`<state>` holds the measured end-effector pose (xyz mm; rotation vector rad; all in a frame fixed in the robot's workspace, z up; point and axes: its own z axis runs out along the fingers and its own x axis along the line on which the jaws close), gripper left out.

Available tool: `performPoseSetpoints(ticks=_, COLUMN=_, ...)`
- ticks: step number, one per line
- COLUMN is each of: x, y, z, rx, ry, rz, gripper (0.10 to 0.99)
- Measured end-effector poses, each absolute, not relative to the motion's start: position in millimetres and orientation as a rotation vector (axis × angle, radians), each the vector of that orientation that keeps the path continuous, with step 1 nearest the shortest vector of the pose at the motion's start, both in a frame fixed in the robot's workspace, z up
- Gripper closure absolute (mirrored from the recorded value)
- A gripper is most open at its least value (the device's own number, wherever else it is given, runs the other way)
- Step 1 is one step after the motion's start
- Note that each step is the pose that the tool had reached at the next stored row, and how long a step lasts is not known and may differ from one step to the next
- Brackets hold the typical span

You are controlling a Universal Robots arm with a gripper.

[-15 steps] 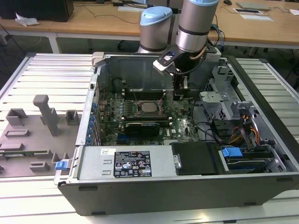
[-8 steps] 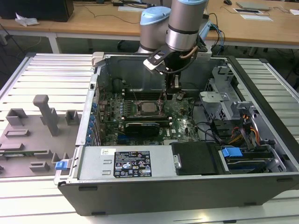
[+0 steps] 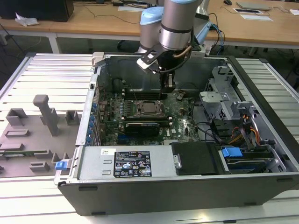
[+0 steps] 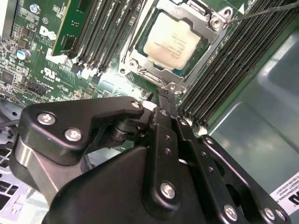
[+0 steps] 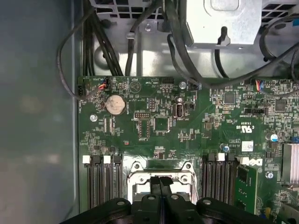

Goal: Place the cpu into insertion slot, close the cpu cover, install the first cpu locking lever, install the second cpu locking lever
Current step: 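Close the cpu cover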

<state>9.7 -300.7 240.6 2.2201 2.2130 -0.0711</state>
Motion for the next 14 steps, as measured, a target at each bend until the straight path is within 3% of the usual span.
performPoseSetpoints(ticks=4, x=-5.5, y=-300.4, z=239.8, rx=2.202, ry=2.193, rz=-0.028, gripper=0.980)
performPoseSetpoints(ticks=14, x=-31.8, y=-300.7, z=226.7, rx=2.199, ry=2.190, rz=-0.020, gripper=0.980)
